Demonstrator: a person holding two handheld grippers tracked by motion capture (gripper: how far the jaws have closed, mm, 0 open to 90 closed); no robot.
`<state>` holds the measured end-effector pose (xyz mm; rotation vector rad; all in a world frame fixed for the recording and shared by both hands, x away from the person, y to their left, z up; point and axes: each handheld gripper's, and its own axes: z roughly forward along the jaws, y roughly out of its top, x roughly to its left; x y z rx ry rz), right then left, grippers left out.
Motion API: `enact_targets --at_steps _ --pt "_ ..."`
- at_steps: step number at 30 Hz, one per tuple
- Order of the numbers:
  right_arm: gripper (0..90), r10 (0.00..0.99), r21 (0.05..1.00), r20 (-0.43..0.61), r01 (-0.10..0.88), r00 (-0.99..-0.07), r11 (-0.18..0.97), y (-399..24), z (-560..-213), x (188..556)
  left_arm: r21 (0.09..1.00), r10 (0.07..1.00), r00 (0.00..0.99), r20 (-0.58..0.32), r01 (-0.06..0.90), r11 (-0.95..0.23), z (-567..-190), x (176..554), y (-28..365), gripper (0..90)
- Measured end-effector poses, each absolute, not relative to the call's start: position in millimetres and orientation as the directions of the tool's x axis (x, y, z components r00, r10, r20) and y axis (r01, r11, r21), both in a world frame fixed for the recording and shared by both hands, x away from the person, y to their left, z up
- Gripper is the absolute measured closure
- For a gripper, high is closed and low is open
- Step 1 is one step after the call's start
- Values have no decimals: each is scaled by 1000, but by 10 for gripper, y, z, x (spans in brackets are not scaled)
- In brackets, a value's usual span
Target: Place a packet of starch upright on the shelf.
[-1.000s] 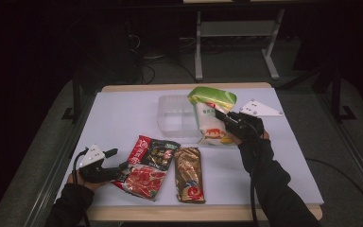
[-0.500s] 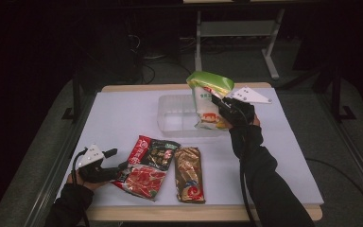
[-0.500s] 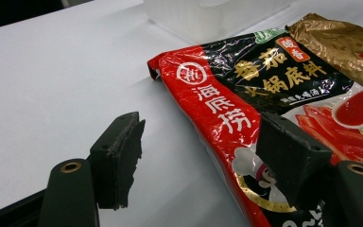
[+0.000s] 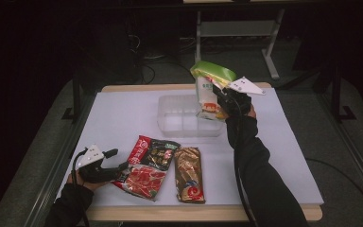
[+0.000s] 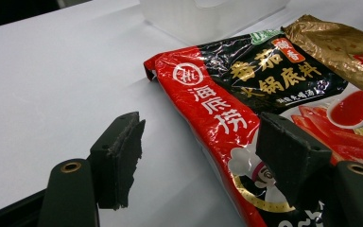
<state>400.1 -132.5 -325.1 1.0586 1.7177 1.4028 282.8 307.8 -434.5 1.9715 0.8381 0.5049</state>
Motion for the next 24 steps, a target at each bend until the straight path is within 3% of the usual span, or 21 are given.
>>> enact_targets --at_steps 24 --pt "812 959 973 -55 200 -277 114 -1068 -3334 4529 873 707 707 0 344 -344 -4337 2843 3058 314"
